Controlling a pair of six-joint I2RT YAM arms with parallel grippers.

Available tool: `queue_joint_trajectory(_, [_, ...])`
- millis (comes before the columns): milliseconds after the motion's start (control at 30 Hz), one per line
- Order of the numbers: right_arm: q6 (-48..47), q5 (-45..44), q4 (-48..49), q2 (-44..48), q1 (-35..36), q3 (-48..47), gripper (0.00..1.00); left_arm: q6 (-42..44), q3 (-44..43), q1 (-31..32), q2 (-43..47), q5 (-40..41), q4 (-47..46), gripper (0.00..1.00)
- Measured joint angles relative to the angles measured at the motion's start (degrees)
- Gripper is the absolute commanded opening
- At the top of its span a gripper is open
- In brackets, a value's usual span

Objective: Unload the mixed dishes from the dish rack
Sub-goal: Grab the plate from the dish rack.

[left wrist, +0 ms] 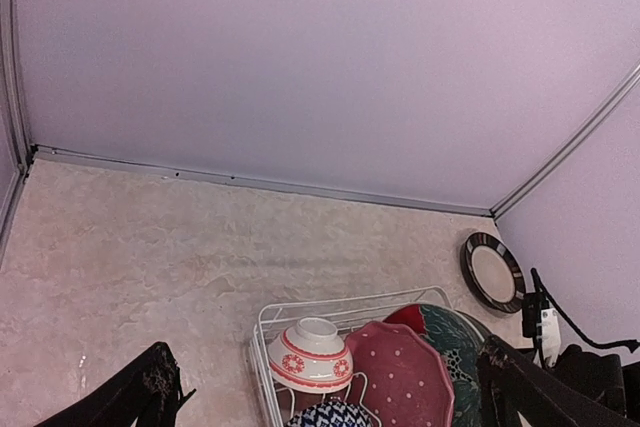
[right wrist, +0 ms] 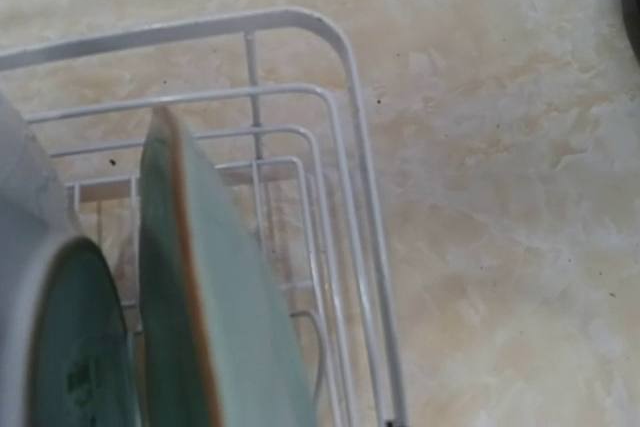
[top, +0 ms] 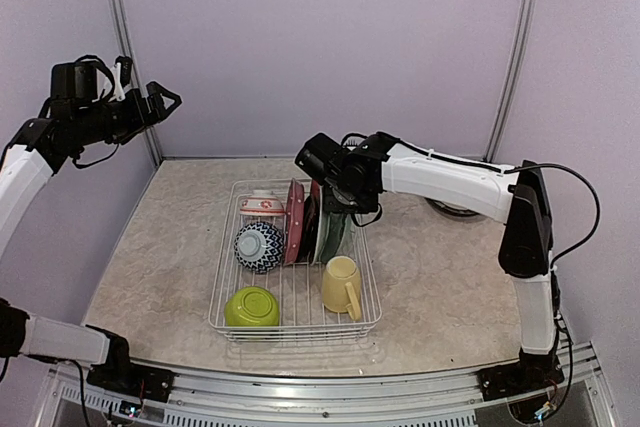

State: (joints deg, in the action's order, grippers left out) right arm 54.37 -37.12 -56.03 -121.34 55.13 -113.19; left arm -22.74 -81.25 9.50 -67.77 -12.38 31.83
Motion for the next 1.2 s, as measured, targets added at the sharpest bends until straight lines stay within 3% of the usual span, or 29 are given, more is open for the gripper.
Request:
queue_joint_trajectory(167, [1.6,0.02,-0.13,-0.31,0.09,-0.44,0.19,0.11,0.0,0.0,0.0,0.46,0.02,0.99])
queue_joint_trajectory(433, [2.27,-0.55,-1.79,-0.87,0.52,-2.03,0.0,0.11,0.0,0.46,0.0,0.87,0.02,0.99])
queue_joint_trajectory(1200, [3.13,-7.56,-10.27,-1.25,3.91,-7.3,0.0,0.28,0.0,0.9,-0.55,2.19,0.15,0.99])
